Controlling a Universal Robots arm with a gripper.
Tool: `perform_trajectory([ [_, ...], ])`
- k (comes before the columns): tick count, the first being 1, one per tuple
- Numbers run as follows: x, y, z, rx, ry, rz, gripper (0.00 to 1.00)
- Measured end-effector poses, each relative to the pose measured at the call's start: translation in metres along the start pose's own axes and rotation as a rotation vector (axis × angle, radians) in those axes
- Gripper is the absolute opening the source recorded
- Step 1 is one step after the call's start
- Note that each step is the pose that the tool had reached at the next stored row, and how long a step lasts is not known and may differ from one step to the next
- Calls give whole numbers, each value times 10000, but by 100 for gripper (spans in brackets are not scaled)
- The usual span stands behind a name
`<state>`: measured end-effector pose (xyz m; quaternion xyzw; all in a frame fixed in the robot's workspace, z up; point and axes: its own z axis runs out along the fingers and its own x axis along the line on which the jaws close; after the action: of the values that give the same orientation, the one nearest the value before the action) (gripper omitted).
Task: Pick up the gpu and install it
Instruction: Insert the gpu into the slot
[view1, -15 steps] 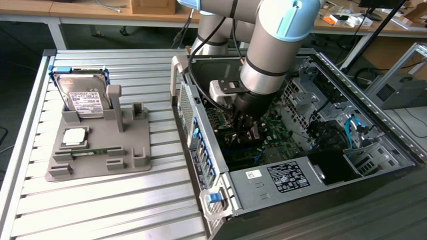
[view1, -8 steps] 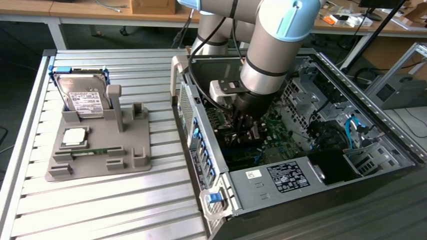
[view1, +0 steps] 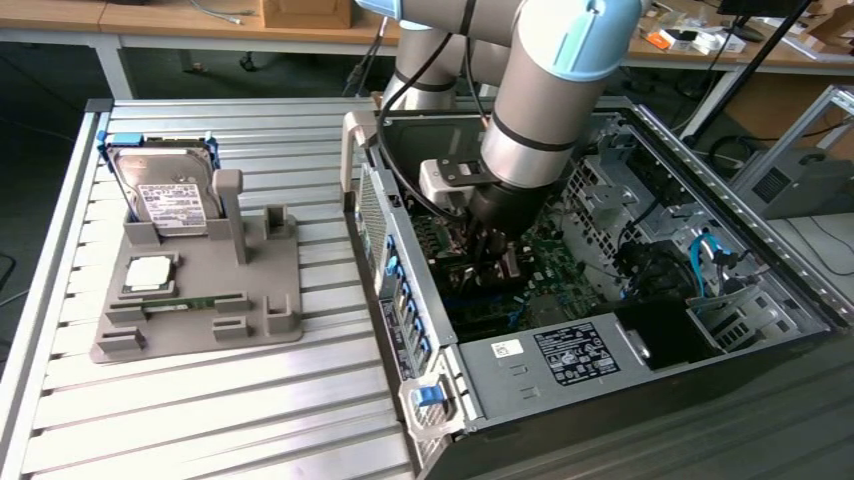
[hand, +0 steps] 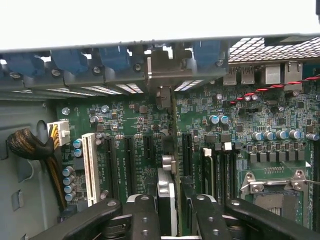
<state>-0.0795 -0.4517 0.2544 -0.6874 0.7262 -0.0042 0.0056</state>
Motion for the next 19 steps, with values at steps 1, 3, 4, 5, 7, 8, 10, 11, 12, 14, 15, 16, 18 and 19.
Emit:
perform_trajectory([
  [1,0,0,-1,0,14,0,30],
  [3,-1,0,0,1,27,0,30],
  [4,-1,0,1,2,44,0,30],
  [5,-1,0,1,4,72,0,30],
  [7,-2,0,0,8,163,-1,30],
  [8,-3,0,1,11,213,-2,30],
  [10,-11,0,2,19,337,-4,30],
  [11,-16,1,2,20,375,-4,30],
  [12,-23,1,2,21,400,-4,30],
  [14,-30,0,2,21,410,-6,30],
  [15,-30,0,2,22,409,-6,30],
  [16,-30,1,2,22,409,-5,30],
  [18,-29,1,2,15,319,-3,30],
  [19,-27,1,4,11,250,-3,30],
])
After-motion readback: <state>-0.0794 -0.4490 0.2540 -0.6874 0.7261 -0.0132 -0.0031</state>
